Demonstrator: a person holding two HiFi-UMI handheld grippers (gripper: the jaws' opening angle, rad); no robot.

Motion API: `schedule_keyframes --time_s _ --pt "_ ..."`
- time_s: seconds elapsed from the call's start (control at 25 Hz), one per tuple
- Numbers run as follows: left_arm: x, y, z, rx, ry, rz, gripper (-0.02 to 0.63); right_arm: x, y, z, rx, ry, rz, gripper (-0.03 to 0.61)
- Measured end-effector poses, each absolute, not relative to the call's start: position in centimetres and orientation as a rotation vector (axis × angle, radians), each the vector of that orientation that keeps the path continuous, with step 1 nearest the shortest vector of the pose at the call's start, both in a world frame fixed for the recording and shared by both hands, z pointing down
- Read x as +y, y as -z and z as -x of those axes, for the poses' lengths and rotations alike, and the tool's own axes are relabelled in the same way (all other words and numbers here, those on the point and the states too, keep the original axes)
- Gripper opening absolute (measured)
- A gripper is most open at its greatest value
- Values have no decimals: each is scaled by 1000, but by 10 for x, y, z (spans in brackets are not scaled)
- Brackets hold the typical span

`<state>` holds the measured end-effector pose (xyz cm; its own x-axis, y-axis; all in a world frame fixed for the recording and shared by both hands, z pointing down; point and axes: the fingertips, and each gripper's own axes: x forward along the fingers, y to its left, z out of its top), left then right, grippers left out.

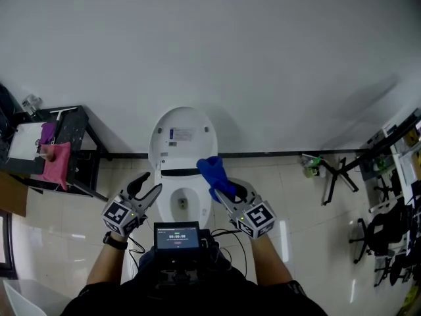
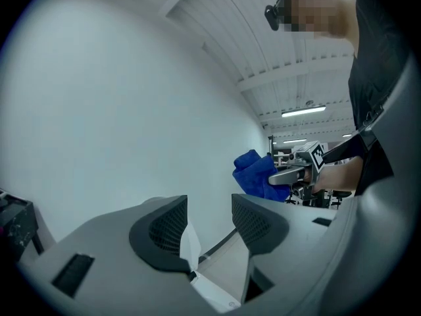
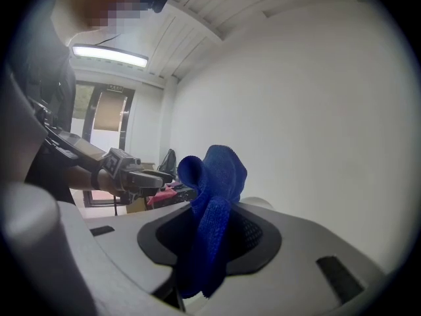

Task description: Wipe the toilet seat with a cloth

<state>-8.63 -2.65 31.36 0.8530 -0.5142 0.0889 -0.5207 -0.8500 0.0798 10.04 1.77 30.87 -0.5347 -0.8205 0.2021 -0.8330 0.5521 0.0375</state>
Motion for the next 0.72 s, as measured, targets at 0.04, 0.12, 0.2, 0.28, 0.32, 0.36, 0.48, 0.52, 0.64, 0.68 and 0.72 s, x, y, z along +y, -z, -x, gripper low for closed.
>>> schedule_keyframes --time_s 0.04,0.12,0.2,0.28,0.32,0.36,0.48,0.52,0.64,0.68,0.72 --pt "-27 -313 87 -821 -97 -2933 216 18 -308 -101 -2592 -101 -1398 140" --pt "-27 -309 85 -825 -87 -2926 216 17 -305 -103 -2587 -109 -1403 140" --pt "-26 -310 86 -823 -90 -2934 216 17 -303 -104 -2584 -101 -1409 140" --pt "-26 -310 86 -825 -88 -2932 216 16 -301 -104 -2584 -91 -1415 140" --pt "-26 -309 86 -827 -83 -2924 216 16 -301 -104 -2586 -90 -1417 140" --pt "-26 -309 85 -826 -83 -2923 216 16 -301 -104 -2586 -89 -1417 140" --pt "-27 -315 87 -814 -90 -2948 216 16 -301 -105 -2581 -88 -1415 140" --pt "-28 -316 87 -812 -91 -2953 216 16 -301 -106 -2580 -87 -1414 140" --pt "-27 -307 85 -824 -82 -2930 216 17 -302 -106 -2579 -88 -1414 140" --pt "-26 -303 84 -828 -76 -2918 216 17 -302 -106 -2578 -90 -1414 140" --pt "-26 -299 83 -833 -71 -2907 216 17 -303 -107 -2577 -91 -1414 140"
